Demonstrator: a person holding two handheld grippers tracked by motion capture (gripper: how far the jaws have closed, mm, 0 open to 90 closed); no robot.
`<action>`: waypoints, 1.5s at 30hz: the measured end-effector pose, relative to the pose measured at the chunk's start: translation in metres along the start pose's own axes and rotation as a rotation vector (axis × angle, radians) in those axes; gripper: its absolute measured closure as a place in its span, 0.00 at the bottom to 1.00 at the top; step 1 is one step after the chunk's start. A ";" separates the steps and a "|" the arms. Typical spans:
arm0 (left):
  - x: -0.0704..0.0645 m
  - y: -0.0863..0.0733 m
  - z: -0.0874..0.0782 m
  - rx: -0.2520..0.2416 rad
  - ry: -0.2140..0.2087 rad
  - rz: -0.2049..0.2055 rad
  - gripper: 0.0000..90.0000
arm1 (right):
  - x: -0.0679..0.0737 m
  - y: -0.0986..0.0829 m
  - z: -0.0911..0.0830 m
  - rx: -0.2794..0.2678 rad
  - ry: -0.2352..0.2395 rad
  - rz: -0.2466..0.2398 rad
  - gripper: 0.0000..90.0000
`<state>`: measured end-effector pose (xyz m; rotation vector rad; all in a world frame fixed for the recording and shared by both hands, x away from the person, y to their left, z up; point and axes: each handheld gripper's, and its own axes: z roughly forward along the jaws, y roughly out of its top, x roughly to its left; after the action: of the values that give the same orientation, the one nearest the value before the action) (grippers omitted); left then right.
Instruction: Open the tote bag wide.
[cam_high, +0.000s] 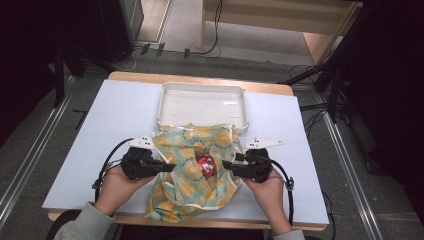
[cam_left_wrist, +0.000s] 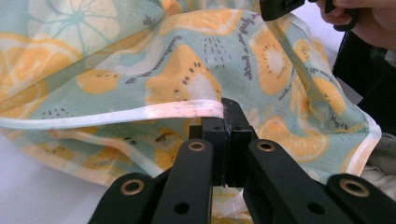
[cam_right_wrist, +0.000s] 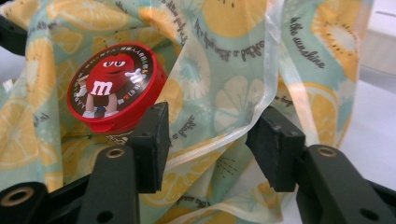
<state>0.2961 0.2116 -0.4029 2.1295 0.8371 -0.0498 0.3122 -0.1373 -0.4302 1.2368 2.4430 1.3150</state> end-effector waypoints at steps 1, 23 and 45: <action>0.000 0.000 0.000 0.000 0.000 0.000 1.00 | 0.000 0.000 0.000 0.000 0.000 0.000 0.58; 0.015 -0.019 -0.027 0.029 0.055 -0.056 1.00 | -0.008 -0.010 -0.033 0.078 -0.095 -0.045 1.00; 0.018 -0.036 -0.041 0.032 0.098 -0.106 1.00 | -0.006 -0.028 -0.052 0.077 -0.078 -0.037 1.00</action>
<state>0.2791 0.2664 -0.4065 2.1297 1.0129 -0.0147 0.2761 -0.1838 -0.4204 1.2295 2.4707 1.1519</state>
